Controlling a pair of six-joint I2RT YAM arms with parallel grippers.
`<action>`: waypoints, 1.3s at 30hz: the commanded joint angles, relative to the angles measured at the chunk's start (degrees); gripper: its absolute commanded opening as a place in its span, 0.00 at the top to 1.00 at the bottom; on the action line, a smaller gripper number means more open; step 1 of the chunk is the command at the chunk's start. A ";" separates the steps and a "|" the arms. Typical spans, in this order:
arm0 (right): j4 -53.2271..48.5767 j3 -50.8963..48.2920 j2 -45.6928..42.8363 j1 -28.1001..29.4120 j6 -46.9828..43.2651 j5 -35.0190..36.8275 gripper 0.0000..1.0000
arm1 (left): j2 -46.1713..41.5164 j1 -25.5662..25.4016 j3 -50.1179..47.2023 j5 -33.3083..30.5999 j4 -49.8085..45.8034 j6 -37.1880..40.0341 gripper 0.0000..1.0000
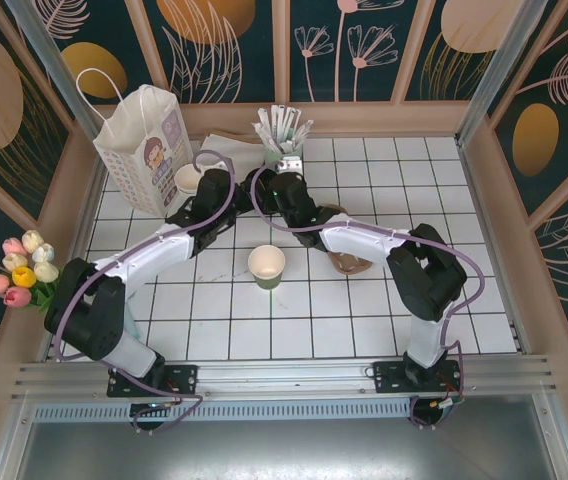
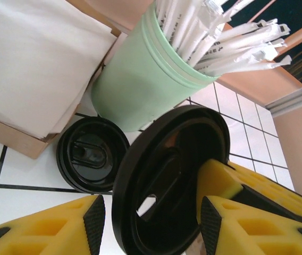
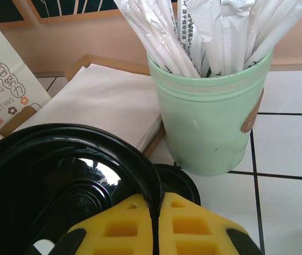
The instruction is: Pack the takeout coffee
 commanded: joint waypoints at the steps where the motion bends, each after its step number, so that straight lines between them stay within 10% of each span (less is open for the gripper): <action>1: 0.79 -0.01 -1.70 0.64 1.64 0.82 0.93 | 0.82 0.27 2.06 -1.55 -1.00 0.95 0.48; 32: 4.96 0.73 -3.07 0.94 -0.35 -7.88 0.88 | 1.23 0.27 1.81 -5.01 -4.53 1.84 1.00; 35: 5.65 -0.89 -6.08 -1.01 -1.52 -16.39 0.65 | -0.62 0.27 1.25 -4.91 -3.39 4.56 1.00; 39: 1.02 -2.14 -11.53 -6.23 -2.99 -32.02 0.01 | -4.33 0.27 -0.73 -2.56 1.14 12.78 1.00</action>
